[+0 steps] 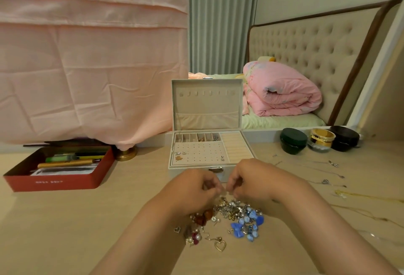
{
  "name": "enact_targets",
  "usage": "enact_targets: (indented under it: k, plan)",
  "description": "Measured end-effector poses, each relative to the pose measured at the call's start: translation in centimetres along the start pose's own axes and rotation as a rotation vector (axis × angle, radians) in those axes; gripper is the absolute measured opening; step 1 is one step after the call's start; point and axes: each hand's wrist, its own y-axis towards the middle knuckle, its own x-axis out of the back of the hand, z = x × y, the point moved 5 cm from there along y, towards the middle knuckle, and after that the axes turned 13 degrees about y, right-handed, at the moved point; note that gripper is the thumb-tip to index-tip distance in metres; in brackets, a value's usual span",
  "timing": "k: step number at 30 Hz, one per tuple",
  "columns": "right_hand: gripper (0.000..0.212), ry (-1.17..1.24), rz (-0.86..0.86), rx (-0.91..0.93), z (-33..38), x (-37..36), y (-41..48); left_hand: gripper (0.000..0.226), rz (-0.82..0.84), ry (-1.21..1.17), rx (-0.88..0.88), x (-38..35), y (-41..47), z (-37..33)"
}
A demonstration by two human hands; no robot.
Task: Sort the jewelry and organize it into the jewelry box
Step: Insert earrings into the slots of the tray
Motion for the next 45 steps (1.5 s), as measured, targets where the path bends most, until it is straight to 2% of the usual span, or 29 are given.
enact_targets:
  k: [7, 10, 13, 18, 20, 24, 28, 32, 38, 41, 45]
  plan:
    - [0.003, -0.002, 0.006, -0.017, -1.1, -0.6, 0.1, 0.012, 0.034, 0.049, -0.016, -1.6, 0.4, -0.5]
    - [0.005, 0.126, -0.011, 0.008, -1.1, 0.0, -0.2, 0.009, 0.032, 0.016, 0.017, -1.6, 0.2, 0.3]
    - [0.008, 0.354, -0.01, 0.031, -0.7, 0.6, -0.5, 0.013, 0.004, -0.001, 0.006, -1.4, 0.2, 0.7]
    - [0.014, 0.705, 0.027, 0.002, 0.1, 0.6, -0.9, 0.017, -0.018, -0.47, -0.011, -1.0, 0.1, -0.5]
    - [0.016, 0.777, 0.021, 0.005, 0.2, 0.7, -1.0, 0.017, -0.042, -0.603, 0.019, -0.6, 0.0, -0.5]
    - [0.016, 0.853, -0.011, 0.011, 0.3, 0.8, -0.9, 0.016, -0.086, -0.732, 0.141, -0.1, -0.3, 0.1]
    - [0.013, 0.938, -0.104, 0.011, 0.4, 1.0, -0.8, 0.011, -0.098, -0.824, 0.17, 0.2, -0.4, 0.3]
    - [0.01, 0.9, -0.167, 0.076, 1.4, 1.2, -0.9, 0.005, -0.133, -0.762, 0.138, 1.1, -0.3, 0.5]
    - [0.012, 0.824, -0.189, 0.167, 3.4, 1.3, -0.8, 0.01, -0.225, -0.637, 0.079, 3.3, -0.3, 1.3]
    - [0.012, 0.832, -0.223, 0.159, 3.9, 1.2, 0.4, 0.007, -0.255, -0.494, 0.044, 4.8, -0.5, 2.0]
    - [0.01, 0.767, -0.329, 0.155, 4.5, 1.3, 3.2, 0.009, -0.438, -0.36, 0.15, 6.7, -0.8, 6.1]
